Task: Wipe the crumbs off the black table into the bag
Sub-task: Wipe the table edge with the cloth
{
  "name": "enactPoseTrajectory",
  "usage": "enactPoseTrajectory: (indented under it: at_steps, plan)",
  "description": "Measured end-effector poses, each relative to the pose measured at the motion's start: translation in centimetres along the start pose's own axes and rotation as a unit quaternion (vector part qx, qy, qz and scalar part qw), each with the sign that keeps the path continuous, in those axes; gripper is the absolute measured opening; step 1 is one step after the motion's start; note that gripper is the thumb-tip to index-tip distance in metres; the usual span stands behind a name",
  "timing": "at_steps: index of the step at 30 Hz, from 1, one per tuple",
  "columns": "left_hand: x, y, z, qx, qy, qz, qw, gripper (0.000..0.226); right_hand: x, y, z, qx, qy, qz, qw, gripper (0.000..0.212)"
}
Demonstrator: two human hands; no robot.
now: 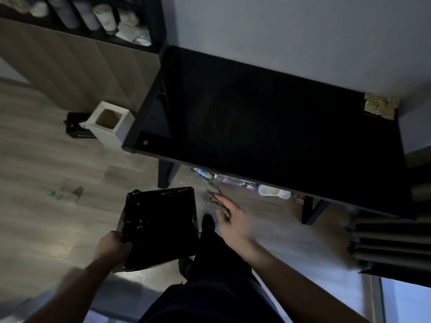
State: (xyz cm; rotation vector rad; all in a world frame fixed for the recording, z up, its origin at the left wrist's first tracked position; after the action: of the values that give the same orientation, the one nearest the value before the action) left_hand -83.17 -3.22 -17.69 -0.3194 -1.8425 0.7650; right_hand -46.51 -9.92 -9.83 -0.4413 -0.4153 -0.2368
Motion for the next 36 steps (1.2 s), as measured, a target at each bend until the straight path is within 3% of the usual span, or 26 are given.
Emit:
enactPoseTrajectory:
  at_steps: [14,21,25,29,36]
  plan:
    - [13.7,10.2,8.3,0.071,-0.003,-0.039,0.997,0.012,-11.4,12.0,11.4,0.040,-0.043,0.123,0.991,0.045]
    - [20.0,15.1,10.4,0.079,-0.010,-0.054,0.995,0.035,-15.7,16.7,16.9,0.068,-0.057,0.170,0.981,0.048]
    - [22.9,19.8,10.8,0.070,0.002,-0.039,0.997,0.014,-17.6,18.4,17.9,0.061,-0.062,0.129,0.988,0.050]
    - [25.8,25.0,10.1,0.033,0.009,-0.012,0.999,0.028,-19.9,19.2,18.0,0.035,-0.064,0.067,0.995,0.052]
    - [29.8,33.2,8.1,0.022,0.038,0.008,0.999,0.019,-22.9,18.8,19.7,-0.002,-0.022,-0.065,0.998,0.054]
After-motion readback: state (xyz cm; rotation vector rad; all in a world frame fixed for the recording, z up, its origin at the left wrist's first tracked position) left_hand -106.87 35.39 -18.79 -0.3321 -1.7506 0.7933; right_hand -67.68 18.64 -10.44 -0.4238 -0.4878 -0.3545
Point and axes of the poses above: each hand's wrist, its own y-axis towards the middle knuckle, its own x-axis out of the back of the hand, z = x × y, the point moved 9 cm from there along y, towards the middle knuckle, and after that the axes turned 3 degrees about -y, right-handed, at the moved point
